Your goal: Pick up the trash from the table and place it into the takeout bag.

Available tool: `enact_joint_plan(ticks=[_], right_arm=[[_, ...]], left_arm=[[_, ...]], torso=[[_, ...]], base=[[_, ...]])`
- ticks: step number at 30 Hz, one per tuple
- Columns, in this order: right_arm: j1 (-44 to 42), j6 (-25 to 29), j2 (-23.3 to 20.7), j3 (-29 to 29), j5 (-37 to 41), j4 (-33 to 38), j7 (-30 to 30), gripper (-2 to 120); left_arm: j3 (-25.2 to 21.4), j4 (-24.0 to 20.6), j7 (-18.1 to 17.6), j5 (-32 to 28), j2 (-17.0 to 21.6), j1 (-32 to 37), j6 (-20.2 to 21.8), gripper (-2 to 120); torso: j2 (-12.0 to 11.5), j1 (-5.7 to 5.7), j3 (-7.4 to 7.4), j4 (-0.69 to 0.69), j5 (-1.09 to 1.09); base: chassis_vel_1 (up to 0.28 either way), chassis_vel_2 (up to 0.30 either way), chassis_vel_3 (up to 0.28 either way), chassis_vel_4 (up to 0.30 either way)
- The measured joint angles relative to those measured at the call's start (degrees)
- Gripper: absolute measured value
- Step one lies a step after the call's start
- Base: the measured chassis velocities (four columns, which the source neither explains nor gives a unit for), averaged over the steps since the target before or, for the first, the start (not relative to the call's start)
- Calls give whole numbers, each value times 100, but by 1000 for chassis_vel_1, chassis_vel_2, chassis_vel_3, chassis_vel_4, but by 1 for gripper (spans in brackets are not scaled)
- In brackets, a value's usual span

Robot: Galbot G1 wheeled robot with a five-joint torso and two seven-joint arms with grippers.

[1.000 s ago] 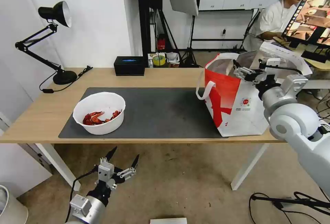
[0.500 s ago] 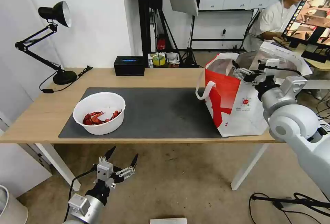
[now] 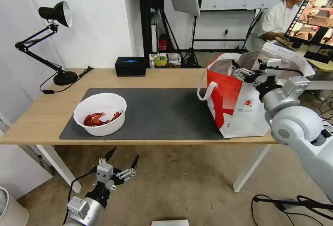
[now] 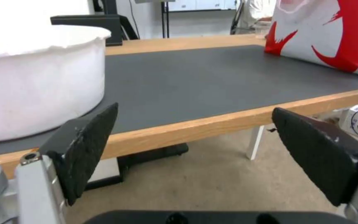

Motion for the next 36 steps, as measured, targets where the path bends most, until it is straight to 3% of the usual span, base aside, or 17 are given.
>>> enact_joint_plan(ticks=[8, 19, 36], right_arm=[[-268, 50, -90, 84, 140, 486, -249, 100], [-1356, 55, 59, 132, -251, 1196, -706, 100], [-2493, 53, 422, -178, -1152, 1286, -1005, 100]], left_arm=[[-2, -21, 15, 49, -100, 58, -14, 100], [-17, -58, 24, 128, -174, 140, -52, 100], [-164, -46, 47, 276, -460, 281, -193, 100]], torso=[[0, 0, 0, 0, 0], [0, 0, 0, 0, -1], [0, 0, 0, -1, 1]], base=[[0, 0, 0, 0], [0, 0, 0, 0], [0, 0, 0, 0]])
